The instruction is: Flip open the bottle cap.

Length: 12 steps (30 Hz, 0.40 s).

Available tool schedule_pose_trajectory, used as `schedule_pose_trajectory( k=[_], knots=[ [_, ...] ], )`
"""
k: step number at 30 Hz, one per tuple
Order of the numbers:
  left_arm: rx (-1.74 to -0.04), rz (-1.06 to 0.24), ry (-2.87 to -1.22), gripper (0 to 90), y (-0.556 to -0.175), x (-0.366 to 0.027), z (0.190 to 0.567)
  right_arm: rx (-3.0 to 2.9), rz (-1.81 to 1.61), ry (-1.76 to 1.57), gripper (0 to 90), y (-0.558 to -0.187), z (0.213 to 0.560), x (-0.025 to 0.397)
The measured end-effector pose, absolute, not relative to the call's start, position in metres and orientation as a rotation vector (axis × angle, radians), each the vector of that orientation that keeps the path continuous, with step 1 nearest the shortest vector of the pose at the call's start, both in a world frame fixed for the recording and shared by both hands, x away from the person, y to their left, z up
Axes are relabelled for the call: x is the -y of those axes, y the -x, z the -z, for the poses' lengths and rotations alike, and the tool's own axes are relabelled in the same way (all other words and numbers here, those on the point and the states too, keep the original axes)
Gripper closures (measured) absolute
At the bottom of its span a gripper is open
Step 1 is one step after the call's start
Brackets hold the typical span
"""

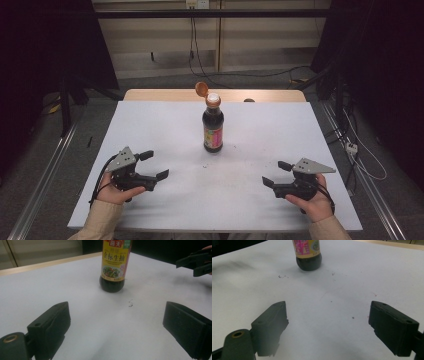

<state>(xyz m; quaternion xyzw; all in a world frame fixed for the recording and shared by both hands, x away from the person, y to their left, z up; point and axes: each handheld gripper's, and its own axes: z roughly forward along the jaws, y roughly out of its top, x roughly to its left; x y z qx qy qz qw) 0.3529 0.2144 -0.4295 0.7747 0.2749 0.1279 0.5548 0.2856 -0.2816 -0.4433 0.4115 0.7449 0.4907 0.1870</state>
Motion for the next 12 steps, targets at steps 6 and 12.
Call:
schedule_pose_trajectory(
  k=[6, 12],
  knots=[
    [-0.646, -0.315, -1.848, 7.4, -0.3529, -0.2148, 0.4306, -2.078, -1.394, -1.161, 15.3, -0.2824, 0.4431, 0.2861],
    [-0.645, -0.312, -1.858, 7.4, -0.3529, -0.2167, 0.4308, -2.070, -1.406, -1.164, 15.2, -0.2832, 0.4455, 0.2877]
  ],
)
